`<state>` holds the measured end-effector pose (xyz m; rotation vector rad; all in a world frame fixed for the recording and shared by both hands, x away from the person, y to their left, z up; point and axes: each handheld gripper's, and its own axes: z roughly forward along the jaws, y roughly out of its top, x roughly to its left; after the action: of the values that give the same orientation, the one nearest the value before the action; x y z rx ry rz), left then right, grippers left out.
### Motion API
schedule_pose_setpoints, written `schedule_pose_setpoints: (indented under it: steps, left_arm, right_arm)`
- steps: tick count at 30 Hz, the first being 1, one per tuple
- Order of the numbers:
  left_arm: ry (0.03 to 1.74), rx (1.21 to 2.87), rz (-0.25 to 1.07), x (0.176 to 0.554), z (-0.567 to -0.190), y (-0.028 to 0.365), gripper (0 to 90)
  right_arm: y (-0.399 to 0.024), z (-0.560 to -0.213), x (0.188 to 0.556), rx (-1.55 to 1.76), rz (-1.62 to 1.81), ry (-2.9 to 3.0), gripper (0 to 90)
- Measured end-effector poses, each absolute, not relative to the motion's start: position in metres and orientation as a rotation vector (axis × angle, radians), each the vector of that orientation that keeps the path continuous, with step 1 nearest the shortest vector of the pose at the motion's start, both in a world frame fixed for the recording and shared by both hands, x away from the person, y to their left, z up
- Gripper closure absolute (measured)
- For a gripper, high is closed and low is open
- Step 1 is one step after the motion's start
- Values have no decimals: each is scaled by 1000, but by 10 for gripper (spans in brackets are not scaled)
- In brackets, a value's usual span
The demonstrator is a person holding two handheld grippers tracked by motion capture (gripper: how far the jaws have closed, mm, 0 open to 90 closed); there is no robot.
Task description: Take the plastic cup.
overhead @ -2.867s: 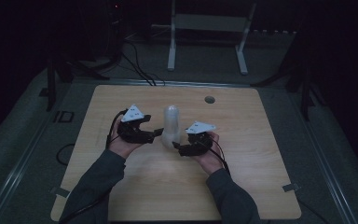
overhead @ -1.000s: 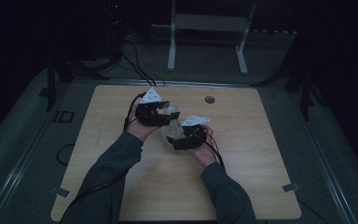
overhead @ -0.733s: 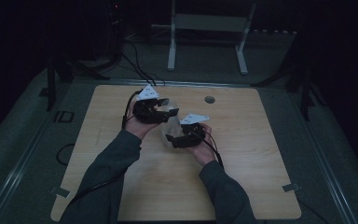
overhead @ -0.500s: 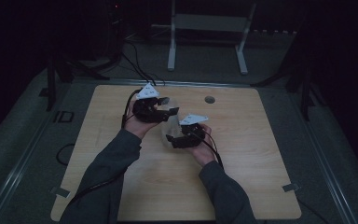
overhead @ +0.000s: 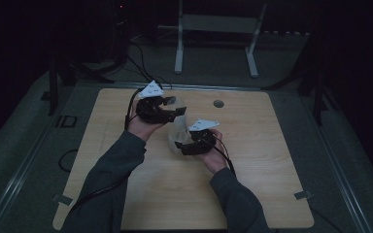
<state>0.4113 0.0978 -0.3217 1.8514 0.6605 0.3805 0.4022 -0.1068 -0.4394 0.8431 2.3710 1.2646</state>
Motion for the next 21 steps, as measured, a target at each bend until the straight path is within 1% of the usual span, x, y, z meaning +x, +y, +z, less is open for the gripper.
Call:
schedule_pose_setpoints:
  steps: [18,21]
  left_arm:
    - [617,1842,399,396,-298,106,412]
    - [603,1833,386,392,-294,108,411]
  right_arm:
    - [-116,-433,393,825,1271,2351,209]
    - [-118,-432,391,826,1273,2348,209]
